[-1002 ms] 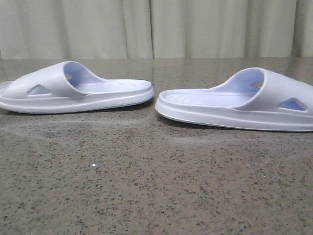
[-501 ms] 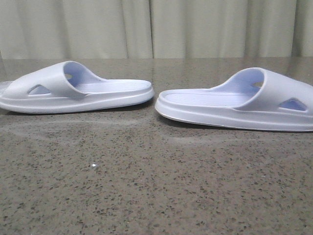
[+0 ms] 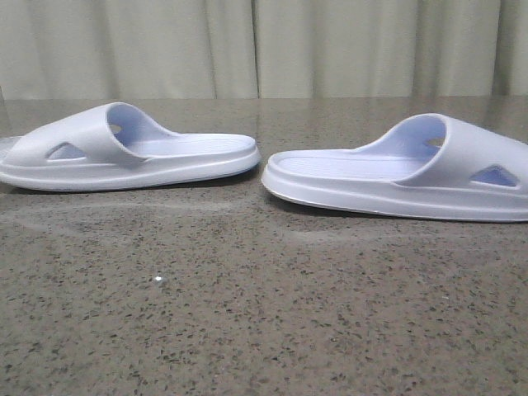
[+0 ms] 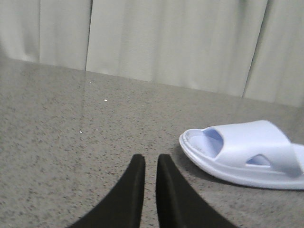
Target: Insert blue slippers together front up
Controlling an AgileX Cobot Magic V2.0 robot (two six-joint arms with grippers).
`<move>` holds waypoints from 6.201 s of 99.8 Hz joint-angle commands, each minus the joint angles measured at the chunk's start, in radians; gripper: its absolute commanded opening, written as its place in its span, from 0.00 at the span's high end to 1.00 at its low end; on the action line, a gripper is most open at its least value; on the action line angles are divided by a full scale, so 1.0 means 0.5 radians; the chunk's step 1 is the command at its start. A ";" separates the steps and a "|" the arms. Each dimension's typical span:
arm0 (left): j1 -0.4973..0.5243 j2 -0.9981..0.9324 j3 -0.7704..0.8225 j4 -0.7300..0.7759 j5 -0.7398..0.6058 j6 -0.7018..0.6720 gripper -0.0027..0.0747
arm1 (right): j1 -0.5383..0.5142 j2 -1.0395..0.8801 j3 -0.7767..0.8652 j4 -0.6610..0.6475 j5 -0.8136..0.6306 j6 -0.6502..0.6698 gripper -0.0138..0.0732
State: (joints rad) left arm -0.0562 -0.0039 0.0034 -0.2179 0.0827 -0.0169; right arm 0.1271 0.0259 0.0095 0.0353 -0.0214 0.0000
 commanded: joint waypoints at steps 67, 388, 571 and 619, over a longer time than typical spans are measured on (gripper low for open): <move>-0.015 0.603 -1.055 -0.904 0.458 -0.018 0.95 | 0.003 0.252 -0.981 0.398 0.593 0.000 0.96; -0.052 2.873 -1.605 -1.658 0.607 0.404 0.38 | 0.003 0.534 -1.120 0.712 0.643 0.000 0.36; 0.194 2.275 -1.605 -2.392 1.231 1.038 0.94 | 0.003 0.534 -1.120 0.712 0.683 0.000 0.36; 0.245 2.174 -1.605 -2.486 1.410 1.038 0.94 | 0.003 0.684 -1.116 0.712 0.694 0.291 0.36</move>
State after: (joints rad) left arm 0.0648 1.1055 -0.7744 -1.3889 0.7742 0.5007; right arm 0.1271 0.3173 -0.5167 0.3827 0.3966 0.0717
